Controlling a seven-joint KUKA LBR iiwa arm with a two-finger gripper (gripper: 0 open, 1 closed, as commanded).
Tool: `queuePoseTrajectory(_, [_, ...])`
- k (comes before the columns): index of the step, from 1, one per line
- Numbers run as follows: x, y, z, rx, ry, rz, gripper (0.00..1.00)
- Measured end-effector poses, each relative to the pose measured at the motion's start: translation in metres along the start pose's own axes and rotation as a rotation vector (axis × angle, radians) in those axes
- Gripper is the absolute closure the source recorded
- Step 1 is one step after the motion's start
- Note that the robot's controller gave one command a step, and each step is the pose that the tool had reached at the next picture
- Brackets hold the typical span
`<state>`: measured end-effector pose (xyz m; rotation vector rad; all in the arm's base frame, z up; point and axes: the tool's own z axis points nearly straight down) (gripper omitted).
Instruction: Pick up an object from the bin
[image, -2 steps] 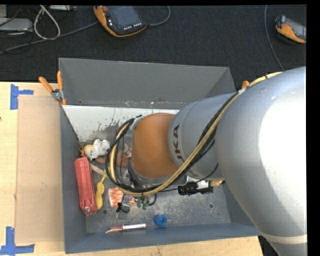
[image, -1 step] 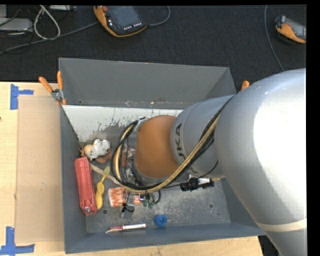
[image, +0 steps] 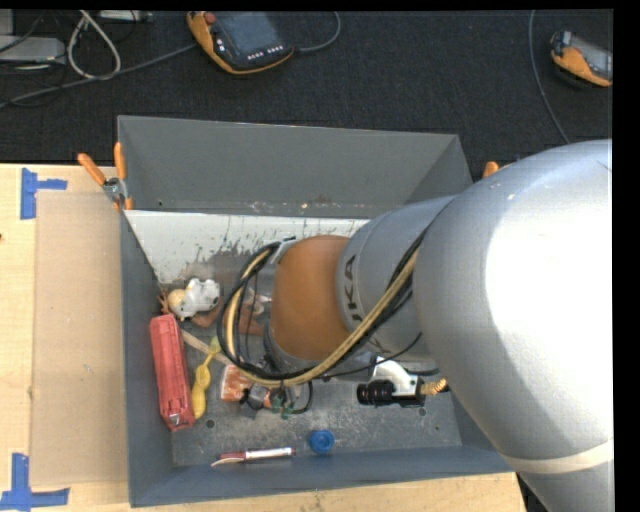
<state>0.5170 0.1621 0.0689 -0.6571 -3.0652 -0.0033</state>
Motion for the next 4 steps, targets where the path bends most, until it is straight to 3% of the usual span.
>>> queuePoseTrajectory(1, [0.000, 0.000, 0.000, 0.000, 0.000, 0.000, 1.00])
queuePoseTrajectory(4, [0.003, -0.002, -0.123, 0.008, 0.009, -0.002, 1.00])
